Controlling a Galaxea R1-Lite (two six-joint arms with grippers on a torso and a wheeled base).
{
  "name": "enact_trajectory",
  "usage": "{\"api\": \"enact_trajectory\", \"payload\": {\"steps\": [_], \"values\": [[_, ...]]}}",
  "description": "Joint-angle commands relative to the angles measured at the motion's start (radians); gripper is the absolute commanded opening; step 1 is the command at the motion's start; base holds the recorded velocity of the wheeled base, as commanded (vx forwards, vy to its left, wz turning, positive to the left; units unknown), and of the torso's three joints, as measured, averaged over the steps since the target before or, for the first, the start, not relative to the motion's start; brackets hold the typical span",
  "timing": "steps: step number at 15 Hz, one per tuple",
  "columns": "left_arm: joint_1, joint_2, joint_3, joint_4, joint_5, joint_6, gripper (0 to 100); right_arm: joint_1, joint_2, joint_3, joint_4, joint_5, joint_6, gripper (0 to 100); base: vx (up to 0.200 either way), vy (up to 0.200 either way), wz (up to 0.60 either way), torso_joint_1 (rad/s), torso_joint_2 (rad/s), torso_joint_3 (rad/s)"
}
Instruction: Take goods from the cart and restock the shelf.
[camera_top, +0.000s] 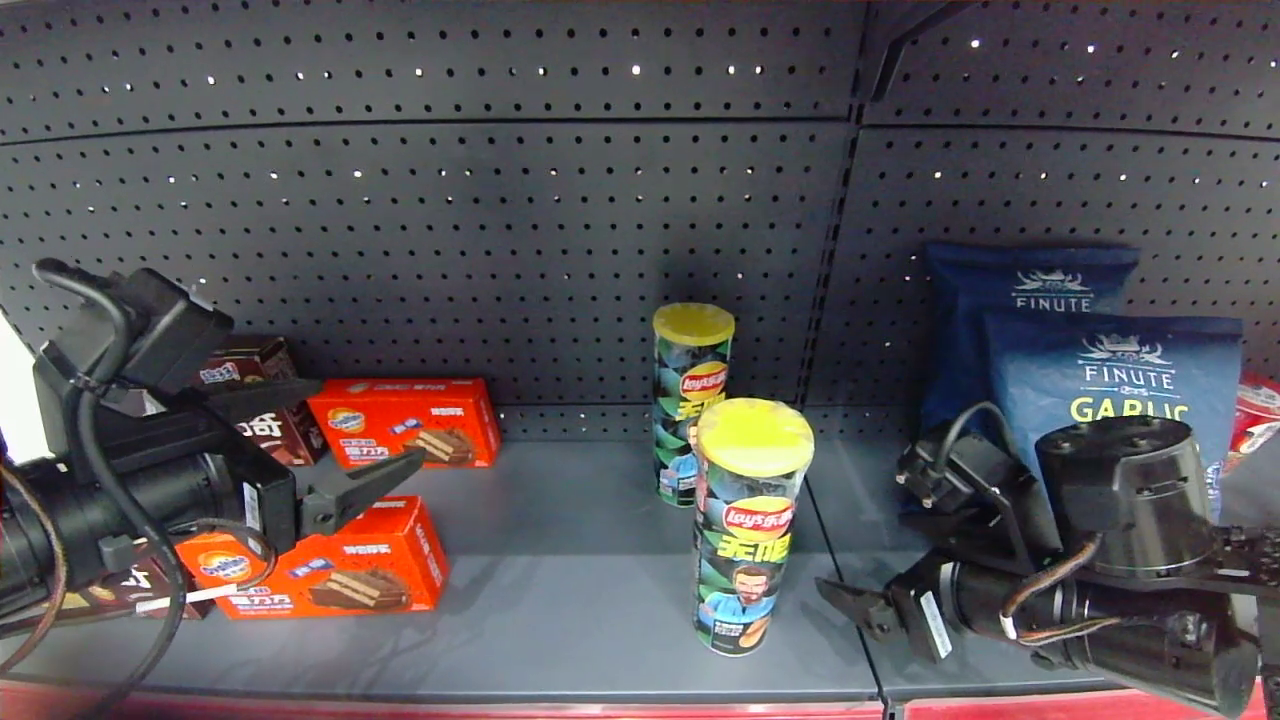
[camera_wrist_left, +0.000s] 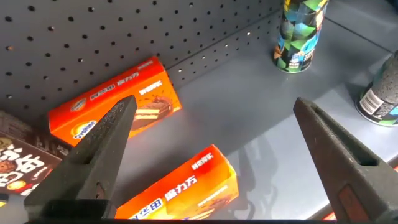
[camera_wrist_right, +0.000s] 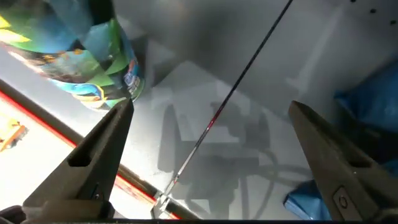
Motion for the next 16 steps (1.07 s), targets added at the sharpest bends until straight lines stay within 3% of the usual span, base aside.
{"api": "enact_trajectory", "payload": {"steps": [1,16], "values": [[0.000,0.001,0.006,-0.001,0.000,0.000,100,-0.013,0.046,-0.032,-0.002,-0.002,-0.002,100,0.000,0.000,0.00,0.000,0.00,0.000],[0.000,0.006,0.026,-0.001,-0.002,-0.002,100,0.041,0.151,-0.122,-0.007,-0.002,0.000,100,0.000,0.000,0.00,0.000,0.00,0.000]]}}
